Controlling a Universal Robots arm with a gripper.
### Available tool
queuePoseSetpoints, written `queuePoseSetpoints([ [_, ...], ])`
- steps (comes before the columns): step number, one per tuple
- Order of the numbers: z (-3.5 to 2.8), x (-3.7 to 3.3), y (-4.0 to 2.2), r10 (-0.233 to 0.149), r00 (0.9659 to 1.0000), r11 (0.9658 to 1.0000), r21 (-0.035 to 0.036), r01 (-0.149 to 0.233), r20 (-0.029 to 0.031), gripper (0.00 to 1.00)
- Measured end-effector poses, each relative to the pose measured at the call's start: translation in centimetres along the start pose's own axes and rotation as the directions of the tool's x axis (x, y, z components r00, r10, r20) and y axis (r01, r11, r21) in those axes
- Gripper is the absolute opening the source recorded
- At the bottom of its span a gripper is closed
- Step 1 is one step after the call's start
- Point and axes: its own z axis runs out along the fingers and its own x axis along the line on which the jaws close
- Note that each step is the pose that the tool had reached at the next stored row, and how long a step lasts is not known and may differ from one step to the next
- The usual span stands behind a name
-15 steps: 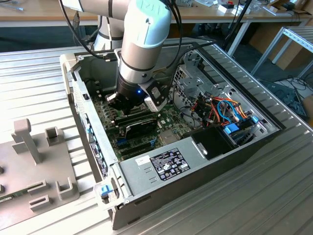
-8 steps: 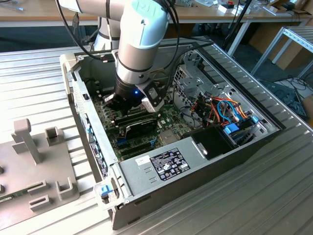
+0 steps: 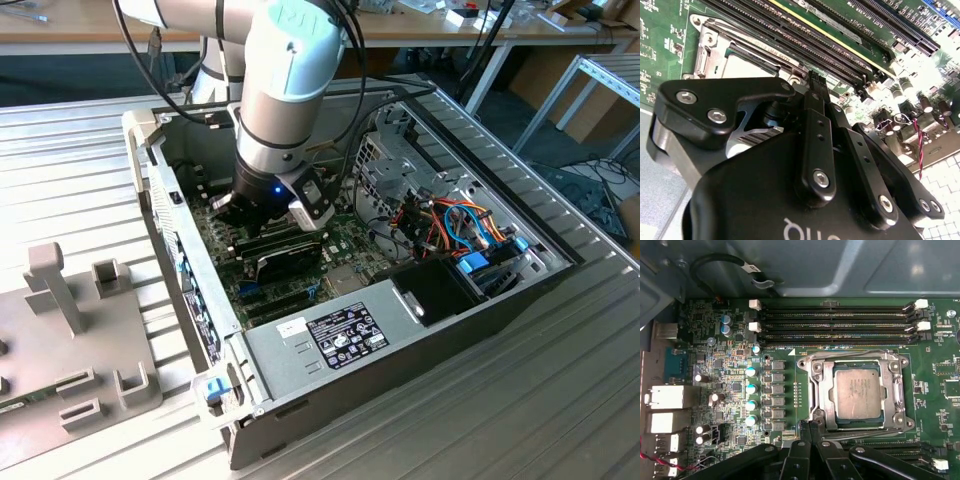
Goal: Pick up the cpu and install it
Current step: 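Install the second cpu locking lever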
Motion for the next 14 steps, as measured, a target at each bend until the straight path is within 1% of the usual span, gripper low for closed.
queuePoseSetpoints([
  [4, 0.29, 0.03, 0.05, 0.0, 1.0, 1.0, 0.0006, 0.0, -0.0004, 0.11],
  [7, 0.53, 0.04, 0.15, 0.0, 1.0, 1.0, -0.0003, 0.0, 0.0003, 0.11],
  [14, 0.57, 0.06, 0.14, 0.0, 1.0, 1.0, 0.0013, 0.0, -0.0001, 0.11],
])
